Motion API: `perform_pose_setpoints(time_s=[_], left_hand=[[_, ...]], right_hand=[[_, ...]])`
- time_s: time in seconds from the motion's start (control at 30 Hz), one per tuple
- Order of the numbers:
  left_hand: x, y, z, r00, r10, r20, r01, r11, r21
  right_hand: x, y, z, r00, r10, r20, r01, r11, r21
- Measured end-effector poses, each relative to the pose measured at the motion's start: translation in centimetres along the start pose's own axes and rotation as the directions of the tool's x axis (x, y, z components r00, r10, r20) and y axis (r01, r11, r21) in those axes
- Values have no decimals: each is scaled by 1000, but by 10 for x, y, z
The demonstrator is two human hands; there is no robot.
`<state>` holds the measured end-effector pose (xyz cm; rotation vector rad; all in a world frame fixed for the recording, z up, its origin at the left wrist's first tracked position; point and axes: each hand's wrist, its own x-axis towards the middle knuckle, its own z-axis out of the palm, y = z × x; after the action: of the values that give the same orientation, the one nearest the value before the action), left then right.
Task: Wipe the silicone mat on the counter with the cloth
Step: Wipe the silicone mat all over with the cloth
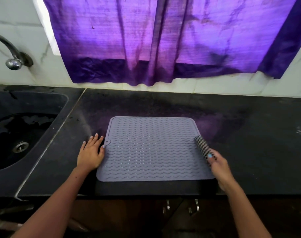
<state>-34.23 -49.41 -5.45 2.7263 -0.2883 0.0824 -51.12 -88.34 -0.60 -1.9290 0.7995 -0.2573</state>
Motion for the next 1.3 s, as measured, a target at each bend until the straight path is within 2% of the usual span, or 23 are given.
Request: perform_pose_setpoints(time_s=[0.03,0.07,0.13,0.17,0.2,0.27,0.33,0.37,0.4,0.6,0.67,0.73,0.77,0.8,0.83,0.87,0.9,0.97,1.07,1.13,1.17,1.2,1.3], left_hand=[[0,-1,-4,999,3,35,-3,1000,-12],[-2,-3,-6,997,12,70,-11,1000,-16],[-11,-9,-9,994,46,95,-46,999,4],[-18,-11,-9,994,53,92,-56,998,25],[-25,-12,-8,995,57,85,-62,997,49],[-40,-13,-5,996,61,61,-67,993,99],[-46,-9,-4,998,58,32,-61,991,120],[-46,-7,-4,998,54,17,-56,992,117],[-46,-7,-4,999,52,4,-52,993,110],[-45,-8,-1,998,47,-38,-44,995,92],[-46,-7,-2,998,45,-53,-41,996,81],[-47,-6,-4,998,43,-54,-38,997,74],[-47,-6,-5,998,43,-53,-40,997,70],[-47,-5,-5,998,42,-51,-39,997,64],[-47,-5,-6,998,41,-51,-38,998,58],[-48,-5,-6,998,41,-50,-38,998,53],[-48,-5,-6,998,39,-51,-36,998,50],[-47,-5,-7,998,36,-54,-33,998,45],[-47,-5,-7,998,33,-48,-31,998,51],[-47,-5,-7,998,33,-49,-31,998,45],[-47,-6,-6,998,31,-50,-29,999,41],[-47,-6,-6,998,30,-49,-29,999,38],[-46,-6,-5,998,32,-51,-30,999,35]], right_hand=[[3,-8,-3,997,71,-43,-64,985,160],[2,-12,-4,987,123,-99,-96,966,241],[-13,-23,4,977,84,-194,-47,982,185],[-27,-31,13,980,-15,-199,35,995,98],[-40,-35,26,977,-141,-159,143,990,0],[-60,-29,58,947,-321,30,321,930,-179],[-69,-16,85,890,-417,185,454,769,-450],[-69,-8,92,860,-464,213,498,675,-544],[-68,-3,95,849,-480,221,509,630,-586],[-55,-12,86,843,-424,331,533,574,-621],[-52,-20,83,864,-365,347,503,606,-616],[-46,-30,76,909,-269,319,408,735,-541],[-42,-38,72,933,-207,296,326,836,-441],[-36,-46,68,952,-145,268,219,937,-272],[-34,-53,66,965,-90,248,110,992,-67],[-33,-56,68,977,-46,207,26,995,97],[-36,-60,70,986,-23,164,-6,985,175],[-55,-68,82,987,-117,109,109,991,75],[-87,-58,113,905,-337,259,392,896,-207],[-101,-40,133,812,-464,355,582,695,-421],[-103,-32,139,776,-498,386,630,601,-491],[-103,-26,142,769,-498,402,638,554,-534],[-99,-24,142,755,-512,411,651,508,-564]])
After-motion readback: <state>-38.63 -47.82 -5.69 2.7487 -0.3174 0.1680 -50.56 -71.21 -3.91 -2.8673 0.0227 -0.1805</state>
